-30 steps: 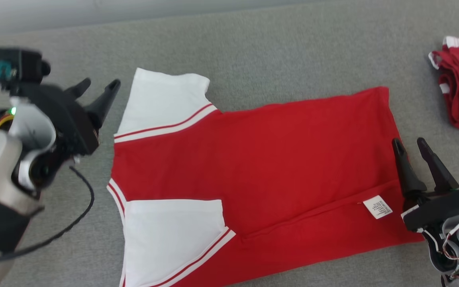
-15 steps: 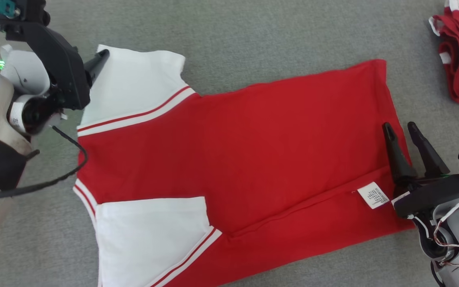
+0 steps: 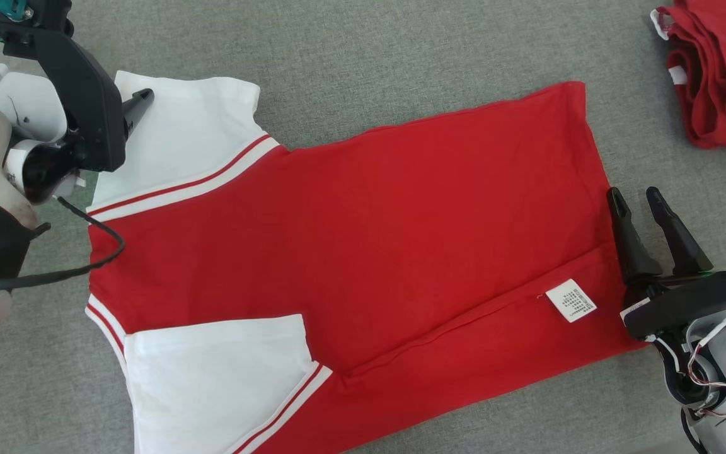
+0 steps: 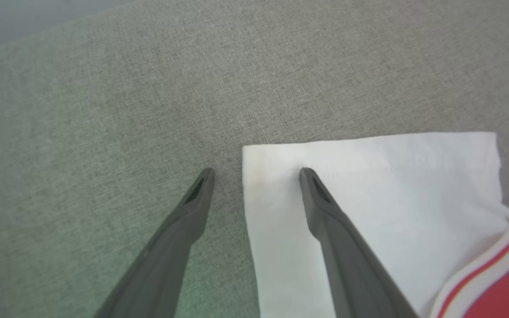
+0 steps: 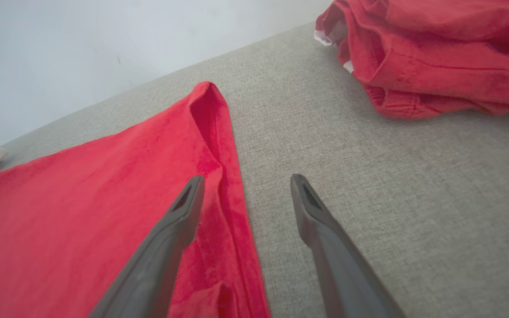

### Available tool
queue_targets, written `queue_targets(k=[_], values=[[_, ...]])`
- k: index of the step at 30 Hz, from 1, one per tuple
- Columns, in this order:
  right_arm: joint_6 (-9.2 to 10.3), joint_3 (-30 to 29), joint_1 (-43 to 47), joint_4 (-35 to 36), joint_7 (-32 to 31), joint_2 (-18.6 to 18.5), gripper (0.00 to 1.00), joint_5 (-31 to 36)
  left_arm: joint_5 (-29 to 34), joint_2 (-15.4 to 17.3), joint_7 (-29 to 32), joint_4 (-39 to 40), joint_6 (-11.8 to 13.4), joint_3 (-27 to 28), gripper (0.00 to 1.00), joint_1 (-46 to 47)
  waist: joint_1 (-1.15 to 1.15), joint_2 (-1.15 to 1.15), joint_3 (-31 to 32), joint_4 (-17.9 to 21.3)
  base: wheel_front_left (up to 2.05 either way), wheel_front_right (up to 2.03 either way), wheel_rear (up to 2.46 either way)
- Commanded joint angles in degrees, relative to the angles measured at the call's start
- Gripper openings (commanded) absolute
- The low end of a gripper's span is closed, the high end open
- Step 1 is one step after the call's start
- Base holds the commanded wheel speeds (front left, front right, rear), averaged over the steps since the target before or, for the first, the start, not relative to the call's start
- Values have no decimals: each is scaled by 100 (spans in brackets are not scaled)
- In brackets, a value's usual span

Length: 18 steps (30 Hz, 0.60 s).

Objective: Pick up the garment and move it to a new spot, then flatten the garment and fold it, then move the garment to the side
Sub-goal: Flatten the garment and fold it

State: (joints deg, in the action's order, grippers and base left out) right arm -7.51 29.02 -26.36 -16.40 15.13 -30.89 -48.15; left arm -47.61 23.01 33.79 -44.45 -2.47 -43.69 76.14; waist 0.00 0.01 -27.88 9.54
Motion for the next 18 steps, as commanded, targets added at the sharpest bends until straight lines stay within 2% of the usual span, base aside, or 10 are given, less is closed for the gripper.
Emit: queue_targets(k=[1,2,3,4,5,6,7,14,18], values=[[6,5,6,10,3,10,100,13,23,-6,2,-74,-33,-44,100,6,0,-1,3,14,0,0,0],[6,15,-10,10,3,5,100,21,46,-7,-25,-106,-46,-64,100,20,0,-1,4,23,0,0,0],[5,26,-27,9,3,-1,100,23,41,-14,-20,-145,-38,-71,74,27,0,-1,6,31,0,0,0],[5,39,-46,9,3,-11,100,24,52,-19,-46,-167,-62,-81,69,40,0,-1,6,40,0,0,0],[6,54,-65,10,3,-25,100,27,46,-29,-43,-202,-80,-86,40,48,0,-1,7,47,0,0,0],[6,71,-84,9,2,-39,100,18,57,-36,-70,-226,-90,-93,16,62,0,-1,8,53,0,0,0],[5,89,-106,10,3,-61,100,16,57,-45,-87,-258,-89,-97,0,75,0,-1,11,58,0,0,0],[6,387,-380,-25,-8,-275,100,-126,-6,-86,-167,-444,-203,-120,0,97,0,-1,59,94,0,0,0],[5,693,-919,-27,-519,-450,100,-347,-28,-79,-272,-516,-265,-118,0,154,0,-1,90,140,0,0,0]])
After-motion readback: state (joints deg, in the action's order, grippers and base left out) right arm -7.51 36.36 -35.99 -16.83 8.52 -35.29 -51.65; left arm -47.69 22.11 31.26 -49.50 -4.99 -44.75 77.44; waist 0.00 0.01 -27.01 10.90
